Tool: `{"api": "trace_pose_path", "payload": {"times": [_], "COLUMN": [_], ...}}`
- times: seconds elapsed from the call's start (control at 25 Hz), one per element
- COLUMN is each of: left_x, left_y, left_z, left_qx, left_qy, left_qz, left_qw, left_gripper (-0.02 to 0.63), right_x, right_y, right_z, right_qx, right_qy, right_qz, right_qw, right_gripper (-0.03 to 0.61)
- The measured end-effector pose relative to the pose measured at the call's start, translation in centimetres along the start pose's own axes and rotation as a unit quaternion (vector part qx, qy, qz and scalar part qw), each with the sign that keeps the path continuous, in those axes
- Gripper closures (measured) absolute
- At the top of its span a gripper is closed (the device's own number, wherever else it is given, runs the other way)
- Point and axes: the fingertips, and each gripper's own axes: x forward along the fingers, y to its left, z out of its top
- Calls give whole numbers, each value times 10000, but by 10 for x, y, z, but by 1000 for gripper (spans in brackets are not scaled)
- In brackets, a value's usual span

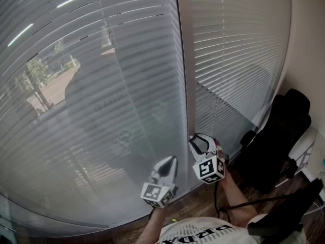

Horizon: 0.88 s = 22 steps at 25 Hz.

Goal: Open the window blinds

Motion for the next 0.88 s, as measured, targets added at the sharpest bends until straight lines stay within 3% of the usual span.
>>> {"api": "trace_pose_path", "payload": {"times": [0.24, 0.52, 0.68, 0.88], "left_x": [0, -4, -5, -4], "left_y": [-4, -3, -4, -3], "left_z": [0, -3, -3, 0], "left_qx": [16, 7, -23, 24], "left_qy": [27, 52, 59, 68], "left_qz": [-4, 6, 10, 41], "left_qw": [10000, 10000, 10000, 10000], "left_gripper": [620, 620, 620, 620], "right_x": [5, 9, 10, 9], "right_y": [3, 3, 2, 1], "right_z": [-6, -10, -9, -10], "right_qx": [-699, -893, -681, 205], "right_qy": [278, 320, 260, 161], "right_qz": [37, -18, -15, 33], "right_qw": [9972, 9955, 9973, 9997], "right_gripper": [439, 443, 445, 445]}}
